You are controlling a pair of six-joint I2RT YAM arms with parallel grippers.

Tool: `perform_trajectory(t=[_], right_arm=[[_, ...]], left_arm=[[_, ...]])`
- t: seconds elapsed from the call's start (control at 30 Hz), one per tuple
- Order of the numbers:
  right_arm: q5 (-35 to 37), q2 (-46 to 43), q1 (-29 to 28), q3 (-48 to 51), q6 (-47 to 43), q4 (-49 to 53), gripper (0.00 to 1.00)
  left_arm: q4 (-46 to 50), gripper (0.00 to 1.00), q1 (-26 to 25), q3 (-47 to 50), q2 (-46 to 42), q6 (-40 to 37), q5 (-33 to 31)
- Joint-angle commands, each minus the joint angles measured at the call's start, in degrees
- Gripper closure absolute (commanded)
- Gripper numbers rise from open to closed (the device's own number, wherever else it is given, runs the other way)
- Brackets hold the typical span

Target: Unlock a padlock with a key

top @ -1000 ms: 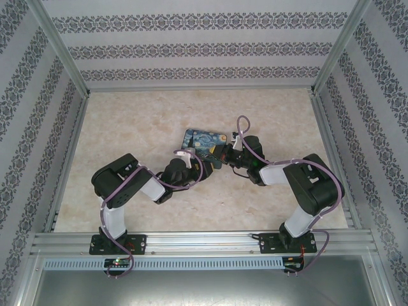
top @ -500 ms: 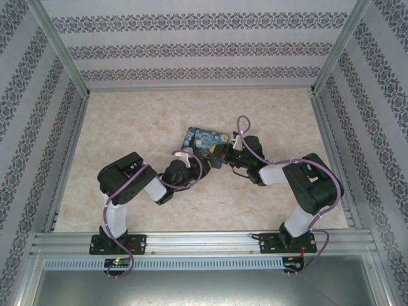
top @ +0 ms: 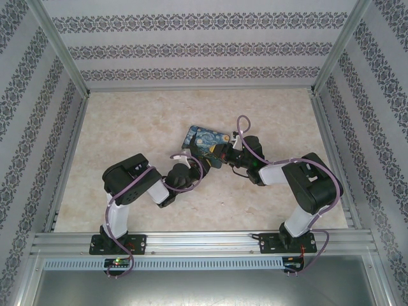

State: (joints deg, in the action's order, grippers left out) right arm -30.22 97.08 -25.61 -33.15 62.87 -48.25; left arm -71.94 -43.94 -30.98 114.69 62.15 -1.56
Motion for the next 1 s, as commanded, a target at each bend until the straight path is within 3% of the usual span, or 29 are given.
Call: perform_trajectory(t=[0.0,0.43,0.7,0.83,0.97], right_arm=[[0.26,1.36,0.21,0.98,-0.07,1.39,1.00],[-0.17,0.52,0.21,0.56,0.30,1.46,1.00],[-0.63,-4.82,0.46,-0.43,0.35,3.95,1.00],[-0.50,-8.32,0.56,-1.03,-1.08,7.80,1.00],[-0.27,-9.16,0.81,-1.04,-1.65,9.21,1.00]], left_arm=[[1.63,0.65,-1.32,0.47,2.88,3.40,-1.44],[1.99,0.86,-1.36,-0.22,3.00,3.69,-1.78],[1.59,1.00,-1.15,0.50,2.47,6.72,-1.00],[3.60,0.98,-1.06,-0.17,1.50,7.01,0.36],[4.86,0.73,-0.97,-0.83,0.71,6.00,0.99]])
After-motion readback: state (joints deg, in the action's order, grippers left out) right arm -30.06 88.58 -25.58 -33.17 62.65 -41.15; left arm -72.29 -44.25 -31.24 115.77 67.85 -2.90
